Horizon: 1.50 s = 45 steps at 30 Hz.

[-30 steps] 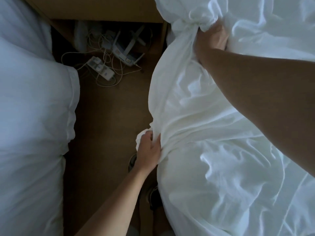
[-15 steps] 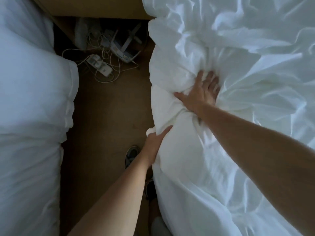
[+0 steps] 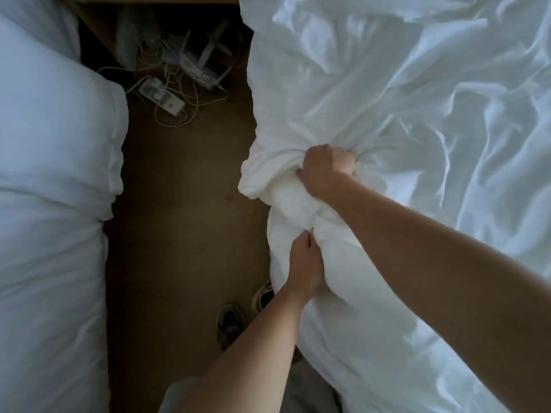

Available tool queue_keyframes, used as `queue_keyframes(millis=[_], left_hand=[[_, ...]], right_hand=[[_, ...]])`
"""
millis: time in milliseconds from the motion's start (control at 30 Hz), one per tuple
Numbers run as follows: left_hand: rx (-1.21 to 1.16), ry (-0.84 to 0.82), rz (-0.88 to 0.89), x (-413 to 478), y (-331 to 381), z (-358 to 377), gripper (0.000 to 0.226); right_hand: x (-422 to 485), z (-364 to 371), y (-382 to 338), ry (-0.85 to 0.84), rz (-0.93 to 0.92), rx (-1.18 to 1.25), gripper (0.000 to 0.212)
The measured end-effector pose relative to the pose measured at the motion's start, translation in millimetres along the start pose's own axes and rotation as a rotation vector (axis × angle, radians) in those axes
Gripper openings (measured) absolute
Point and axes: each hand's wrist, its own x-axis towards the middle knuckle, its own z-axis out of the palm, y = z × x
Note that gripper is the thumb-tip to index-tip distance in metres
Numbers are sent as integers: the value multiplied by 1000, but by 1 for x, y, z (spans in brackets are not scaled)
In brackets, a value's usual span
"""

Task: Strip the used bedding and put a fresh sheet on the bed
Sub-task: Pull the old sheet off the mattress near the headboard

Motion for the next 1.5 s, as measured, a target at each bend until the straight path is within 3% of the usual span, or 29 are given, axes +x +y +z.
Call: queue_keyframes(millis=[67,133,233,333,433,567,633,667,733,767,867,900,1000,1067,1133,1167,1200,1267,1333,1433,1500], left_hand=[[69,83,123,-8,-2,-7,44],[140,80,294,-25,-8,-23,48],[373,-83,526,-72,-45,-34,47],[368,-111,354,-92,-88,-39,42],[80,37,181,-54,-66,-41,26],[-134,-30,125,0,8,-25,71],[-165,-64,96,8,35,-15,83],[-201,-67,76,10,43,-12,83],[-265,-112,17,13,51,-8,75],[-266,-151,-35,11,53,-8,74],[-247,-270,-140,-3,47,-7,71],[-251,-297,-140,-6,44,-5,67],[-209,-206,-25,-15,54,-2,55],[-138,37,182,-16,72,-1,36],[29,310,500,-22,91,-5,40],[40,373,563,-25,93,-4,44],[-7,359,544,-28,89,-4,47],[-300,118,187,-34,69,-6,50],[-477,-58,-152,-33,35,-14,35],[-117,-93,-225,-25,7,-23,30],[66,-121,-271,-29,0,-19,53]], right_hand=[[7,-4,8,-26,-12,90,30],[6,-7,13,70,14,237,36],[2,-22,25,210,192,482,51],[5,-33,35,169,264,600,56],[0,-24,39,112,247,681,55],[-15,-6,66,35,285,841,46],[-33,-6,69,144,232,883,30],[-48,-5,68,286,201,816,27],[-91,-7,69,551,193,626,40],[-115,-6,74,551,236,537,56],[-196,21,88,119,382,411,105],[-219,32,90,-10,358,389,105],[-233,41,94,-148,124,440,63],[-214,20,114,-224,139,799,60],[-202,5,136,-292,199,1156,61],[-202,11,142,-344,195,1230,59],[-205,23,143,-372,173,1220,54],[-214,56,132,-375,143,980,43],[-222,76,119,-332,183,710,64],[-213,83,103,-235,274,639,79],[-205,87,96,-223,232,608,70]])
